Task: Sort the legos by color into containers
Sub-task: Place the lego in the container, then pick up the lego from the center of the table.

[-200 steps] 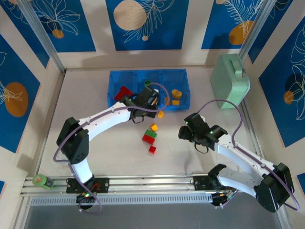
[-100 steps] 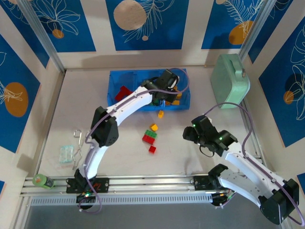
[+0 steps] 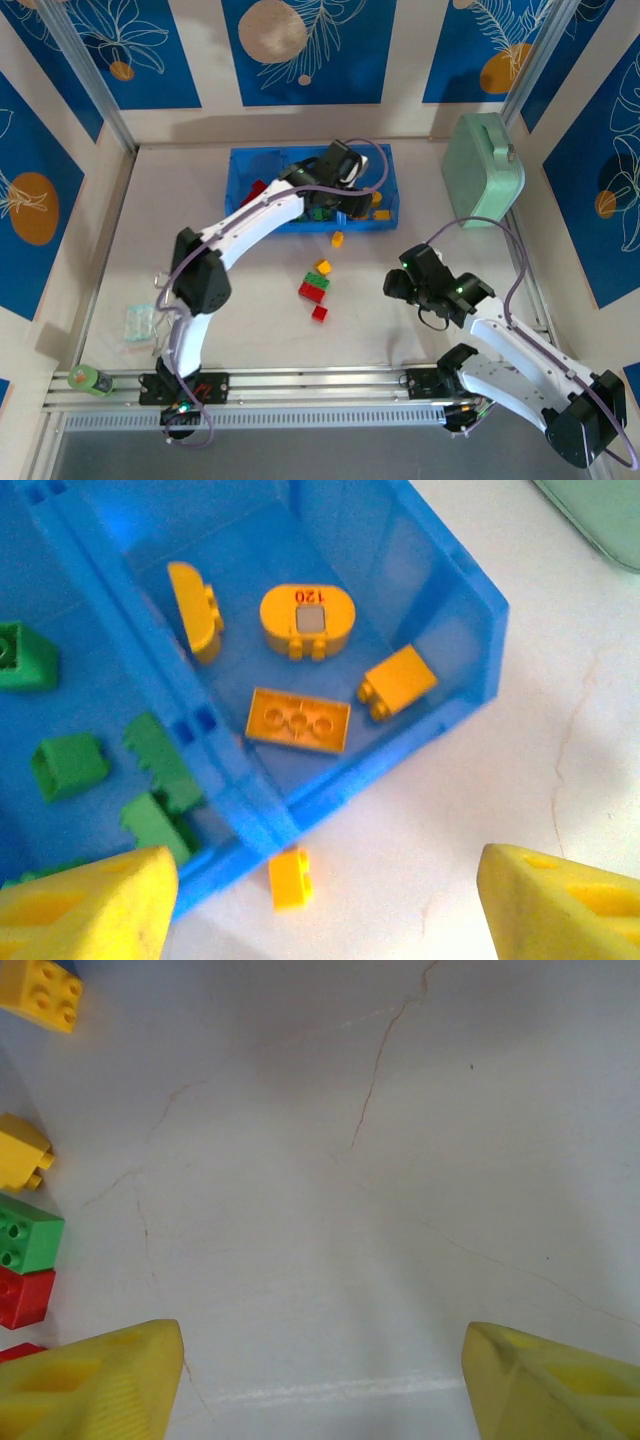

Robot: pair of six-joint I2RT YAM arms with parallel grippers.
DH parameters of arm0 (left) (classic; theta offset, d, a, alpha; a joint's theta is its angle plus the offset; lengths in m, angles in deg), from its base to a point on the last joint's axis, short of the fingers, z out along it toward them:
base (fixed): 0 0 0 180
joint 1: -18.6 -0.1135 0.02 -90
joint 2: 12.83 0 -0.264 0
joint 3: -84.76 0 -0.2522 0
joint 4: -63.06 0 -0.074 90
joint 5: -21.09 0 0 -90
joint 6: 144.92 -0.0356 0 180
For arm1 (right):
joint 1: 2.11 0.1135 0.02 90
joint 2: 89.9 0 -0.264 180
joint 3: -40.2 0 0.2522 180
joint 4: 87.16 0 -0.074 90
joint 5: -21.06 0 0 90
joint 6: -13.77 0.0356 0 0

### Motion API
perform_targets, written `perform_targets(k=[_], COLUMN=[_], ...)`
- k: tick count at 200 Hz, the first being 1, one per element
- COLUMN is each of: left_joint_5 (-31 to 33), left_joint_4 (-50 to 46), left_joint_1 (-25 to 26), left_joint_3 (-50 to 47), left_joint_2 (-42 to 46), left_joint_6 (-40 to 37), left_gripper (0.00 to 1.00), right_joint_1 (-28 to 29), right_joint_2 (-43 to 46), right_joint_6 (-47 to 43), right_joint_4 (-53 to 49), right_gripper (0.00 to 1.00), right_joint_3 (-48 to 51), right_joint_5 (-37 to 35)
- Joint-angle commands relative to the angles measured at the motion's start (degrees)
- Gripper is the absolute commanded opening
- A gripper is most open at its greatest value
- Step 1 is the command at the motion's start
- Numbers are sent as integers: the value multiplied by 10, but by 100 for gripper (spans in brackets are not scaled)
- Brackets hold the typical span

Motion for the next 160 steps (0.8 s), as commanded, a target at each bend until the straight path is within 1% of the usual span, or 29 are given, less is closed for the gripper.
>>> perform_targets(k=[1, 40, 71, 110, 136, 160], left_joint_5=[-16, 11, 37, 57, 68, 64], left_joint_4=[88, 171, 200, 201, 200, 199], left_joint_1=[3, 3, 3, 3, 3, 3], left_joint_3=[-101, -341, -493, -620, -688, -738], left_joint_2=[107, 260, 350, 440, 494, 530], left_joint_6=[12, 49, 87, 130, 152, 172], left_gripper=[78, 76, 74, 73, 73, 73], right_joint_1=[7, 22, 37, 51, 51, 50], right_joint_2=[-27, -112, -209, -358, -463, -538], right_joint_6=[-5, -16, -23, -28, -35, -44], right_joint_4=[14, 51, 94, 132, 123, 103], right_gripper=[74, 73, 69, 63, 62, 61], right_joint_3=[-21, -72, -128, -225, -311, -382], right_joint_5=[14, 20, 17, 11, 7, 1])
